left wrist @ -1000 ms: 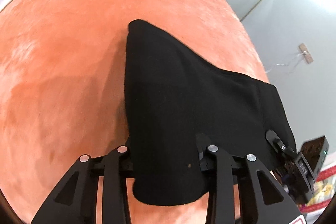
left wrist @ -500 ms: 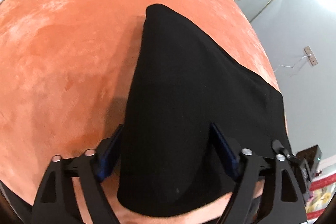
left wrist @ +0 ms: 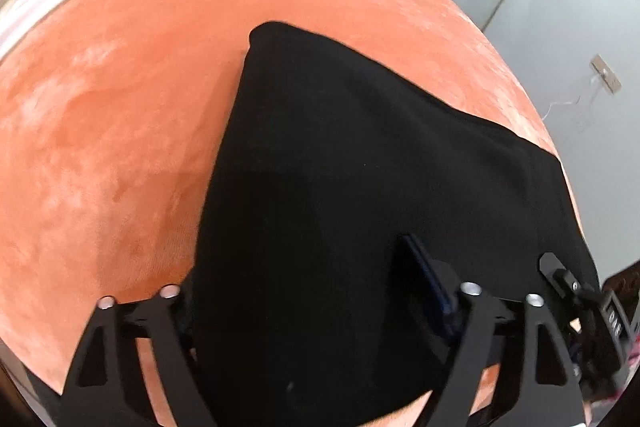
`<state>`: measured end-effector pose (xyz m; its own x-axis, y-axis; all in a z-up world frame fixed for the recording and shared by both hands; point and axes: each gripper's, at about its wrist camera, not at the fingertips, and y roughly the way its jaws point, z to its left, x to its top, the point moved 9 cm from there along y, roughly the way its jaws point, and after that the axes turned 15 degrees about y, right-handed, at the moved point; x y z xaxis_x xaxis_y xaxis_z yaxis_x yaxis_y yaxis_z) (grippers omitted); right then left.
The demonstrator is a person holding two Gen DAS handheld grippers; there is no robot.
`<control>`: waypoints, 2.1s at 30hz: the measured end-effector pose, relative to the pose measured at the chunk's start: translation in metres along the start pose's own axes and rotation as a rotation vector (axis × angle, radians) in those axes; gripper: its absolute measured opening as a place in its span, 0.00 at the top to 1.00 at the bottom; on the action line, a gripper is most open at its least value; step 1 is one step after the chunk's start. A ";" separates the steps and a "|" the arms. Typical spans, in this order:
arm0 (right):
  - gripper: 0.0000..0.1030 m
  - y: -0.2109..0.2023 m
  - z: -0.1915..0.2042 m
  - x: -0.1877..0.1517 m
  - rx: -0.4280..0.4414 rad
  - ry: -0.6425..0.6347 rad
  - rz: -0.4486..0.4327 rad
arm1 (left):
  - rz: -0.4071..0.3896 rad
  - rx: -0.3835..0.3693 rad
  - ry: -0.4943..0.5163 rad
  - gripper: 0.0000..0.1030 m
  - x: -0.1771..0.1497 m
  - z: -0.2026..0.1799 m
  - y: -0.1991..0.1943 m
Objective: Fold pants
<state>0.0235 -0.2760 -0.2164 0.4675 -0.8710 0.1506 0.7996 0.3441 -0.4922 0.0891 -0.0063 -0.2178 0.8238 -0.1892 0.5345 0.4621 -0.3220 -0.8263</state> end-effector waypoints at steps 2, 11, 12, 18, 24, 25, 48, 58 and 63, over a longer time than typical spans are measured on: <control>0.64 0.001 0.001 -0.003 -0.003 -0.006 0.007 | -0.009 0.035 0.054 0.46 0.003 -0.006 -0.008; 0.69 -0.026 0.030 -0.023 -0.009 -0.118 -0.004 | 0.006 0.036 0.084 0.67 -0.007 -0.012 -0.044; 0.69 -0.028 0.028 -0.025 -0.020 -0.127 -0.003 | 0.011 0.041 0.089 0.67 -0.011 -0.011 -0.044; 0.68 -0.023 0.005 -0.026 -0.038 -0.089 -0.004 | 0.015 0.090 0.119 0.66 -0.010 -0.019 -0.033; 0.65 -0.019 0.000 -0.028 -0.038 -0.079 -0.001 | 0.015 0.099 0.124 0.64 -0.014 -0.017 -0.031; 0.65 -0.018 -0.003 -0.028 -0.035 -0.072 0.000 | 0.015 0.102 0.128 0.64 -0.014 -0.017 -0.031; 0.71 -0.125 0.141 -0.063 0.175 -0.352 -0.082 | -0.213 -0.225 0.096 0.71 0.013 -0.038 -0.186; 0.71 -0.063 0.283 0.068 0.369 -0.514 -0.269 | -0.609 -0.073 0.240 0.70 0.230 -0.018 -0.200; 0.70 0.033 0.293 0.150 0.372 -0.475 -0.282 | -0.623 -0.078 0.177 0.69 0.316 0.024 -0.109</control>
<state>0.2301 -0.2929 0.0410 0.2682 -0.7259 0.6334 0.9527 0.2974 -0.0625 0.3071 -0.0088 0.0368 0.3392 -0.0933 0.9361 0.8049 -0.4862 -0.3401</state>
